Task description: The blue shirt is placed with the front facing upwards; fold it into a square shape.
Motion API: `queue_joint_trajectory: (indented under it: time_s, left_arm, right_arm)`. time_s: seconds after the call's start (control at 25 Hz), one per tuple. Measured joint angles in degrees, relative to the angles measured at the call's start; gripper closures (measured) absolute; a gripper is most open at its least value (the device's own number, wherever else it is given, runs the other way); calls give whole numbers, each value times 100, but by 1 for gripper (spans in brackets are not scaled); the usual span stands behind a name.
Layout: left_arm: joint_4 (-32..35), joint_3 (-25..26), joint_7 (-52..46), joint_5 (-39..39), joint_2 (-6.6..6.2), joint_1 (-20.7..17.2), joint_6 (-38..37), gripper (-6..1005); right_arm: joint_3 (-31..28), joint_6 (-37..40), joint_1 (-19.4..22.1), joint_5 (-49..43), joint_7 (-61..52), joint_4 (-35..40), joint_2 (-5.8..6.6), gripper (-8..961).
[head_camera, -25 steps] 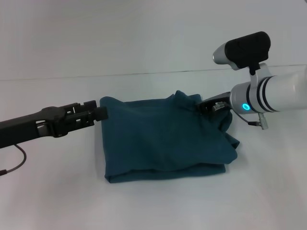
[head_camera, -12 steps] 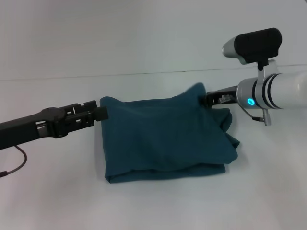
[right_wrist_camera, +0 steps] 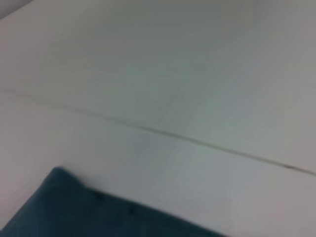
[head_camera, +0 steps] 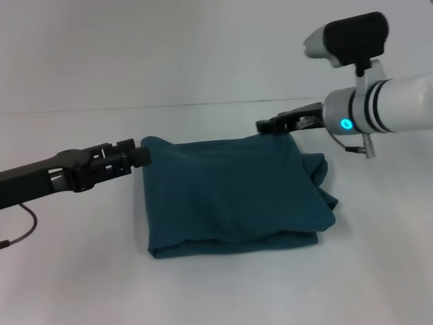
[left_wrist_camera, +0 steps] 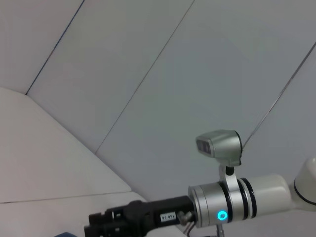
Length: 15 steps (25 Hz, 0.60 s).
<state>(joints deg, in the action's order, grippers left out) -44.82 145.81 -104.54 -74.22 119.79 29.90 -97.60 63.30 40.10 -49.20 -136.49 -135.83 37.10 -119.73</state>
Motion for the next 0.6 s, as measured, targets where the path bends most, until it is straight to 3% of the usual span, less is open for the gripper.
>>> queue_joint_trajectory:
  time_s: [0.24,0.36,0.6]
  left_arm:
    - [0,18,-15,-51,0,-6,-9,319]
    - [0,55,-20,-51,0,-11,-19,319]
    - [0,75,-75,-186,-8,-34,-73,318]
  right_arm:
    - [265,528,74,-15,125,44,-8,370]
    - [284,866,151,-30,202,117,7,371]
    - [303,1657,596,-50,274,890,20,373]
